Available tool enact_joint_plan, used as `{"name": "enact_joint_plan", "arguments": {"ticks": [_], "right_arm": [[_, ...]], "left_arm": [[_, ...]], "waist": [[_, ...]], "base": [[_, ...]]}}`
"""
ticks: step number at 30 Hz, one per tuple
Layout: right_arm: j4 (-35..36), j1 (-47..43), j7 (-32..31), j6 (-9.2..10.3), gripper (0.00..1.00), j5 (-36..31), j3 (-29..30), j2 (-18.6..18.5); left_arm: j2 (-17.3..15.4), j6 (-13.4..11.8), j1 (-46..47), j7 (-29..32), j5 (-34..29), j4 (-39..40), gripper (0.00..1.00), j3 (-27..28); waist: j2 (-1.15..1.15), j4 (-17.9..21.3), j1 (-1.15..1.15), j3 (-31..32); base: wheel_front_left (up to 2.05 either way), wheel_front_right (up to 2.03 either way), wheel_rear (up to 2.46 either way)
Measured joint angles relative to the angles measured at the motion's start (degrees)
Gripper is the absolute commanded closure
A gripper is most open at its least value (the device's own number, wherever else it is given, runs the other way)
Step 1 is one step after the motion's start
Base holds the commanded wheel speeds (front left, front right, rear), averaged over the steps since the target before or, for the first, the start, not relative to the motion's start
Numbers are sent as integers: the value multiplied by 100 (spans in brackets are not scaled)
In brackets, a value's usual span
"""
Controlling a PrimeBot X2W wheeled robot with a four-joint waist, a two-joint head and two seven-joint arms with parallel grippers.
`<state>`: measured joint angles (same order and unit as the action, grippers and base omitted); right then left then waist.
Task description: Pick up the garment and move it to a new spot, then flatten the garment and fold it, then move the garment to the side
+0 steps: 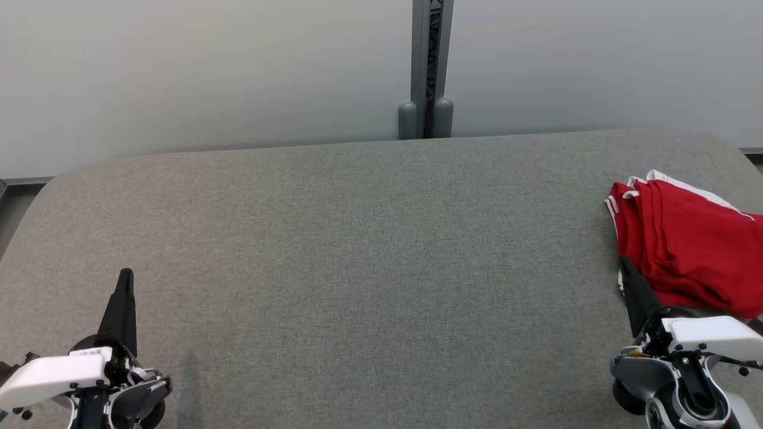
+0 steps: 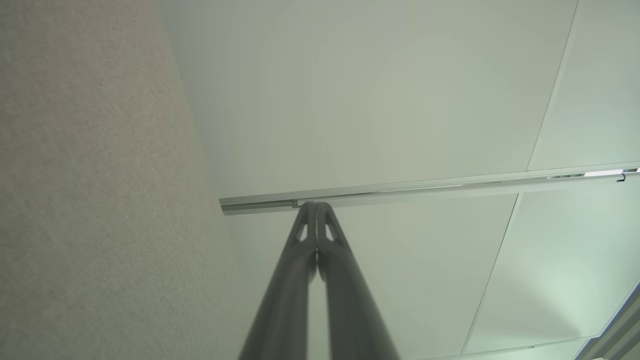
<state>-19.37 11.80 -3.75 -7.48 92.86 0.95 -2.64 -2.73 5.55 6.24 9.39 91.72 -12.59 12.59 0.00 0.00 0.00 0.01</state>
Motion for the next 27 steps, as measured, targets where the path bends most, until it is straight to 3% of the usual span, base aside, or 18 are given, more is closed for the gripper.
{"name": "enact_joint_plan", "arguments": {"ticks": [27], "right_arm": [[0,0,0,0,100,0,1,1]], "left_arm": [[0,0,0,0,0,1,100,0]], "waist": [[0,0,0,0]], "base": [[0,0,0]]}}
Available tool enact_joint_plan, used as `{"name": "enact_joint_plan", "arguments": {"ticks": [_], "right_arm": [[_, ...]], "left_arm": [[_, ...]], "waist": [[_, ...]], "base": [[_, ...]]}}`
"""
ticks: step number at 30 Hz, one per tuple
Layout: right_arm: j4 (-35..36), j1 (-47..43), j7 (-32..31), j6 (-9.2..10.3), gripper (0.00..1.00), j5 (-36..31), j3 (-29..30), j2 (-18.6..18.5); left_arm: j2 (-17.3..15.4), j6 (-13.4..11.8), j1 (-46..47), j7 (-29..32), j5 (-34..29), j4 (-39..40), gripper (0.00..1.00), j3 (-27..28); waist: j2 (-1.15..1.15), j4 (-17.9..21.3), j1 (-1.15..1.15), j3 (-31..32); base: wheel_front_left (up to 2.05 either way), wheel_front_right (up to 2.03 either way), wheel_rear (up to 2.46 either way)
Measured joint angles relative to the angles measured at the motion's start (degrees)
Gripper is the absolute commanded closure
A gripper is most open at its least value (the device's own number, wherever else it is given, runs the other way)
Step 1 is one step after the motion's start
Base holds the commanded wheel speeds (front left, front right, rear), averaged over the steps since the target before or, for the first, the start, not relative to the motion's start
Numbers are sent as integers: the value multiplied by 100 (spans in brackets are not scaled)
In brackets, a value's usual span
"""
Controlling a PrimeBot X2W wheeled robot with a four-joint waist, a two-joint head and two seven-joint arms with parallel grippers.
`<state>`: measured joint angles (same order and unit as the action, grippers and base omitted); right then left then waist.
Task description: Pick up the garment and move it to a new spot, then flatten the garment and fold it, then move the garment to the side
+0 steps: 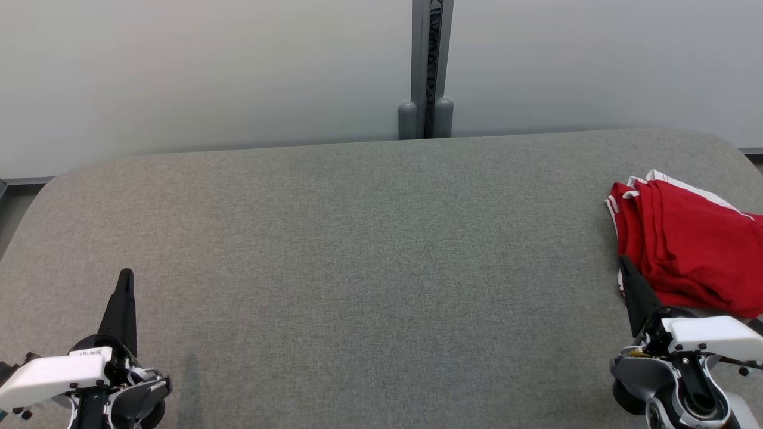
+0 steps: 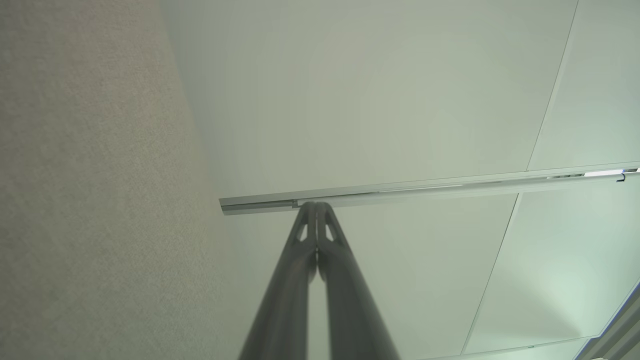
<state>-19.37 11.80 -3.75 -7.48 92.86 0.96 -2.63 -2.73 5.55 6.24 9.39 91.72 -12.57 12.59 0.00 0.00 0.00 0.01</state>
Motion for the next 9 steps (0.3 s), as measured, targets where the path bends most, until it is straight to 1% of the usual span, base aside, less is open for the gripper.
{"name": "enact_joint_plan", "arguments": {"ticks": [9], "right_arm": [[0,0,0,-1,100,0,-1,0]], "left_arm": [[0,0,0,0,0,0,100,1]], "waist": [[0,0,0,0]], "base": [[0,0,0]]}}
